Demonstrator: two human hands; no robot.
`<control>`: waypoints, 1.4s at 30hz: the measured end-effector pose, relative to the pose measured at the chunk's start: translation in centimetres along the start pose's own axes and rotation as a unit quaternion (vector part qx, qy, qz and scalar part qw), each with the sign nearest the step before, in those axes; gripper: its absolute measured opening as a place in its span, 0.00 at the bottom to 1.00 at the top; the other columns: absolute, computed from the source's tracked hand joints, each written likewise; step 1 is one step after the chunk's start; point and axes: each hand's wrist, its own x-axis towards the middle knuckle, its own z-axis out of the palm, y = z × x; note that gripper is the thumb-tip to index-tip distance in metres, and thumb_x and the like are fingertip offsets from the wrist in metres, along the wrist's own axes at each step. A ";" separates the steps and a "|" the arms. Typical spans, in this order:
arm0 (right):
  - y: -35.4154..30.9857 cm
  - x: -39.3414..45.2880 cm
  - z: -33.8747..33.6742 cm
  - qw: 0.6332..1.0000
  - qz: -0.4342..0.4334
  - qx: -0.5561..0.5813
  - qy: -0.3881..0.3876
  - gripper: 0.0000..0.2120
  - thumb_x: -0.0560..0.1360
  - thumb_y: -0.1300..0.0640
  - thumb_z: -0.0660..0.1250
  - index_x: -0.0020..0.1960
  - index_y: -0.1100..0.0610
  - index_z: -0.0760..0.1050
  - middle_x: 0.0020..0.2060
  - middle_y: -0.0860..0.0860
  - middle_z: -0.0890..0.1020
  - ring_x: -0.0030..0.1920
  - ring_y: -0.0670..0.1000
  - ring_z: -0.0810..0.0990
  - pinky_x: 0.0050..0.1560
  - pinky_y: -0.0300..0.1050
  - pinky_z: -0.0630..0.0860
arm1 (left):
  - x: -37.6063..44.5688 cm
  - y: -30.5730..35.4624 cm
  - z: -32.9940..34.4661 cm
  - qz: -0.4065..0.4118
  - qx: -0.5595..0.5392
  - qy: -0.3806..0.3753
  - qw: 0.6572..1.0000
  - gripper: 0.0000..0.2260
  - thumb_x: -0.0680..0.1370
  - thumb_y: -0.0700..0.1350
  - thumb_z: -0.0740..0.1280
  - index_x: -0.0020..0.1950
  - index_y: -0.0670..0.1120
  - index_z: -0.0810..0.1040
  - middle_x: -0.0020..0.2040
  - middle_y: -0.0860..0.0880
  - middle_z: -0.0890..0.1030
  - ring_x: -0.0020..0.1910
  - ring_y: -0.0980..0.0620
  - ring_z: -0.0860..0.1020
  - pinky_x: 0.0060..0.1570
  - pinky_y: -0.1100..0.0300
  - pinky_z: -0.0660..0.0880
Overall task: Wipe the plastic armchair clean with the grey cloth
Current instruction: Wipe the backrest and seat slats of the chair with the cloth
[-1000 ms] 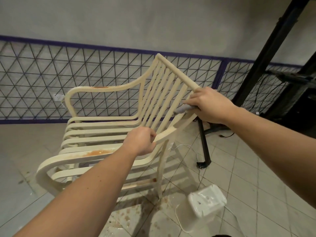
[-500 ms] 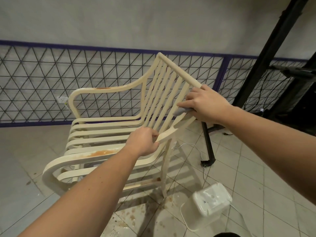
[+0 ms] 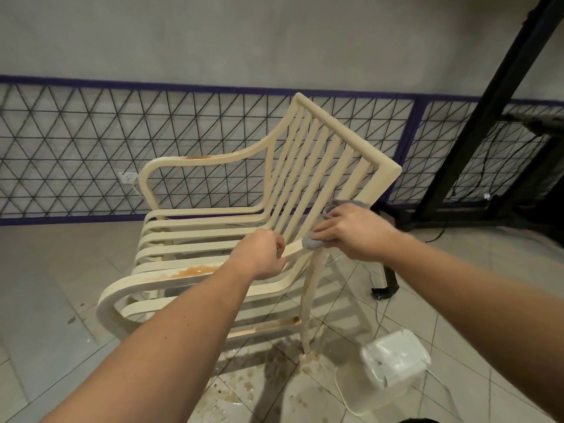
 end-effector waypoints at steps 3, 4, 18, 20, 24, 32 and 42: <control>2.1 0.1 -2.6 0.999 0.006 -0.024 0.027 0.12 0.80 0.46 0.62 0.59 0.43 0.80 0.46 0.42 0.81 0.50 0.48 0.73 0.51 0.48 0.75 | -0.1 -0.3 0.3 0.004 0.001 0.007 1.000 0.09 0.75 0.51 0.70 0.37 0.52 0.76 0.41 0.51 0.80 0.41 0.47 0.78 0.39 0.57 0.71; 2.6 0.2 -3.2 0.998 0.019 -0.036 0.049 0.12 0.79 0.46 0.62 0.59 0.43 0.80 0.44 0.43 0.80 0.49 0.48 0.72 0.51 0.49 0.74 | -0.1 -0.3 0.4 0.008 0.003 0.010 1.000 0.10 0.75 0.51 0.70 0.36 0.52 0.74 0.41 0.51 0.80 0.41 0.47 0.78 0.40 0.56 0.72; 2.6 0.1 -3.1 0.999 0.010 0.031 -0.025 0.12 0.79 0.45 0.61 0.57 0.41 0.81 0.46 0.42 0.82 0.53 0.48 0.77 0.53 0.51 0.78 | -0.1 -0.4 0.6 0.007 -0.003 0.021 1.000 0.09 0.75 0.52 0.71 0.36 0.52 0.76 0.35 0.53 0.77 0.38 0.49 0.76 0.38 0.57 0.71; 3.7 -0.6 -4.5 0.999 0.023 0.018 0.035 0.12 0.79 0.45 0.61 0.59 0.39 0.80 0.47 0.41 0.84 0.53 0.48 0.76 0.52 0.51 0.77 | 0.0 -0.5 0.6 0.007 -0.005 0.021 1.000 0.09 0.75 0.52 0.71 0.36 0.52 0.76 0.36 0.53 0.78 0.39 0.48 0.77 0.39 0.56 0.72; 1.9 -1.9 -0.8 0.997 0.030 -0.061 0.034 0.19 0.80 0.39 0.55 0.70 0.37 0.71 0.66 0.41 0.77 0.67 0.52 0.73 0.72 0.56 0.64 | 0.0 -0.4 0.6 0.007 0.000 0.021 1.000 0.06 0.75 0.53 0.71 0.40 0.53 0.78 0.40 0.52 0.80 0.41 0.48 0.77 0.40 0.56 0.73; -0.6 -0.4 2.4 0.995 0.004 -0.073 0.066 0.18 0.80 0.51 0.64 0.69 0.43 0.74 0.62 0.45 0.81 0.57 0.56 0.77 0.62 0.52 0.69 | -0.1 -0.2 0.4 0.004 0.017 0.019 1.000 0.13 0.74 0.54 0.71 0.35 0.49 0.75 0.40 0.51 0.81 0.43 0.47 0.78 0.42 0.56 0.76; 8.5 -5.5 -5.5 0.982 -0.024 -0.138 0.128 0.18 0.74 0.58 0.70 0.63 0.49 0.79 0.60 0.48 0.82 0.58 0.57 0.77 0.61 0.58 0.72 | 0.0 -0.2 0.2 0.008 0.018 0.011 1.000 0.14 0.75 0.54 0.71 0.34 0.50 0.74 0.41 0.51 0.81 0.43 0.48 0.79 0.42 0.57 0.75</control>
